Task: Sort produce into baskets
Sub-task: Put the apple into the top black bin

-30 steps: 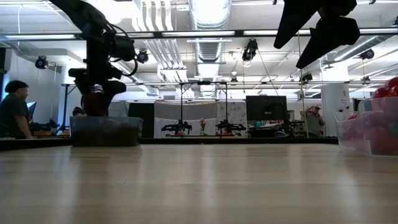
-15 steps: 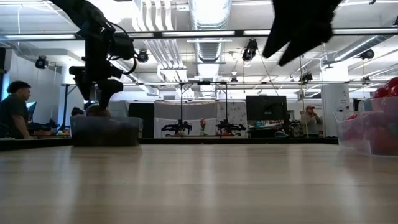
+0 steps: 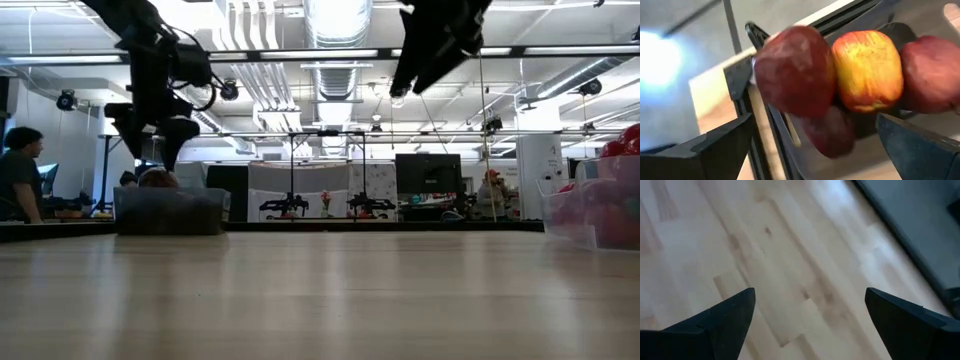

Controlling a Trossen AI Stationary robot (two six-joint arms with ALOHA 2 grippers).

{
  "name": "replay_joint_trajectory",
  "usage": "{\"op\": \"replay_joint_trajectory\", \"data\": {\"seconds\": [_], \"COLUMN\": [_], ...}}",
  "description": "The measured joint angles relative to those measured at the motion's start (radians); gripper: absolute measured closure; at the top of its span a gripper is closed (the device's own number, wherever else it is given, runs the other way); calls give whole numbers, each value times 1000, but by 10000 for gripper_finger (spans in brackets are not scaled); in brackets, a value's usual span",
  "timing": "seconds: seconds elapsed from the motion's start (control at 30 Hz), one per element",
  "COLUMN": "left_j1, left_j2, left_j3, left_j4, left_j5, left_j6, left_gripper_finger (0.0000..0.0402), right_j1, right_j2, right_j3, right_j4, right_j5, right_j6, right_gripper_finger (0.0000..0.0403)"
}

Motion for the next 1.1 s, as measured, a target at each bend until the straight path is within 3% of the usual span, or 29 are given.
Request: {"op": "replay_joint_trajectory", "data": {"seconds": [0.13, 0.23, 0.33, 0.43, 0.53, 0.63, 0.77, 1.1], "left_j1": [-51, -163, -338, -551, -748, -857, -886, -875], "left_j2": [-81, -147, -202, -225, -213, -162, -91, 28], "left_j3": [-4, -12, -25, -49, -99, -139, -146, 12], "left_j4": [0, 99, 237, 448, 767, 1062, 1201, 1193], "left_j5": [139, 226, 152, -9, -137, -149, -116, 49], "left_j6": [-124, -204, -296, -324, -240, -96, -86, -4], "left_gripper_finger": [2, 3, 6, 10, 15, 20, 33, 52], "right_j1": [0, 5, 34, 112, 206, 296, 371, 486], "right_j2": [-21, -34, -49, -69, -87, -87, -56, 105], "right_j3": [37, 35, 22, 40, 74, 78, 78, 231], "right_j4": [-70, -103, -130, -148, -213, -289, -307, -475], "right_j5": [22, 22, 10, -44, -95, -112, -143, -469], "right_j6": [-38, -61, -62, -48, 23, 123, 296, 707], "right_gripper_finger": [35, 35, 35, 35, 35, 35, 35, 35]}}
